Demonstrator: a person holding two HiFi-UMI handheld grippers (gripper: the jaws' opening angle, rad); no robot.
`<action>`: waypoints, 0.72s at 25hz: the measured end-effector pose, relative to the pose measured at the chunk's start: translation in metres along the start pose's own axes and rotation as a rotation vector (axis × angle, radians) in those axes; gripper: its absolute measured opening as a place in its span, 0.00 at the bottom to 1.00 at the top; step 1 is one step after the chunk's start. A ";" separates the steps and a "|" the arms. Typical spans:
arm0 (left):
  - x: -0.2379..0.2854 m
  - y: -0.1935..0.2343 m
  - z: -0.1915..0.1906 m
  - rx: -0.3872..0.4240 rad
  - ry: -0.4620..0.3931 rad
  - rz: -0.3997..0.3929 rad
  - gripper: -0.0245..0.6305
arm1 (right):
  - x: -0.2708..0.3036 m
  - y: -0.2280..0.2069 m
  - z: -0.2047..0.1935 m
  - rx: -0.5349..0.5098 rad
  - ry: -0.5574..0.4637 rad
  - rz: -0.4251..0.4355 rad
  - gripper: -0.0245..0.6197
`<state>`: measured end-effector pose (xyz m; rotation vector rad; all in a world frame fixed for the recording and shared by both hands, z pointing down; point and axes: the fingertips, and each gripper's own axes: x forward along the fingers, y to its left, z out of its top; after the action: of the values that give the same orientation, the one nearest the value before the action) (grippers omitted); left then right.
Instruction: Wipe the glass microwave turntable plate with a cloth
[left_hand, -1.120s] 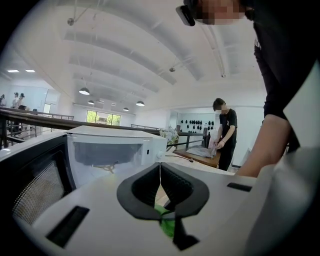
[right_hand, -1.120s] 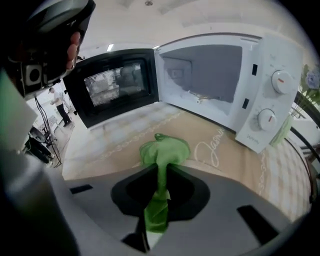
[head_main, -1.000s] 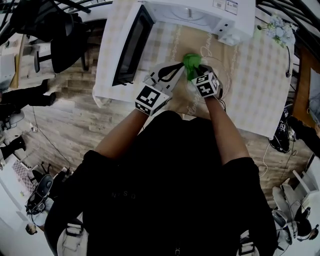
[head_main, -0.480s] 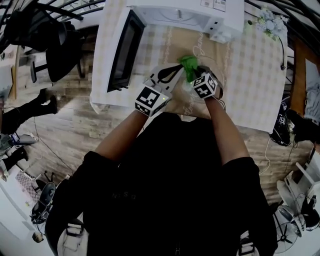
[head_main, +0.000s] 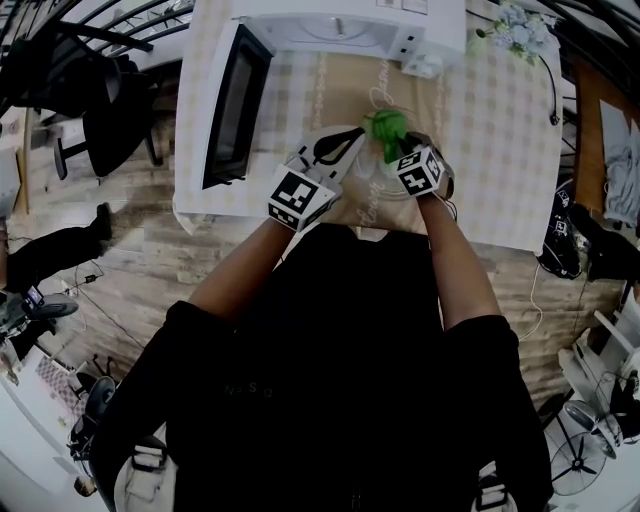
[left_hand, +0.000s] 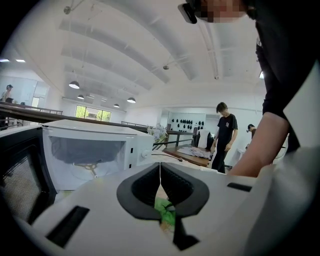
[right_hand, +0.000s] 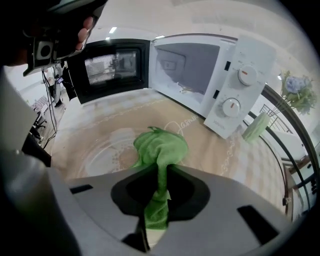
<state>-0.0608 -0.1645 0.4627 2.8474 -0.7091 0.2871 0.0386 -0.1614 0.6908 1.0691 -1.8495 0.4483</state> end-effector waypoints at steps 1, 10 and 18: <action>0.001 -0.002 -0.001 0.000 0.001 -0.003 0.07 | -0.002 -0.003 -0.004 0.005 0.004 -0.007 0.12; 0.014 -0.014 -0.005 -0.016 0.002 -0.020 0.07 | -0.019 -0.037 -0.043 0.063 0.046 -0.066 0.12; 0.015 -0.018 -0.005 -0.016 -0.011 -0.013 0.07 | -0.030 -0.064 -0.072 0.098 0.070 -0.110 0.12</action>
<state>-0.0398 -0.1544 0.4681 2.8393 -0.6920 0.2623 0.1357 -0.1336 0.6940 1.2002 -1.7124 0.5095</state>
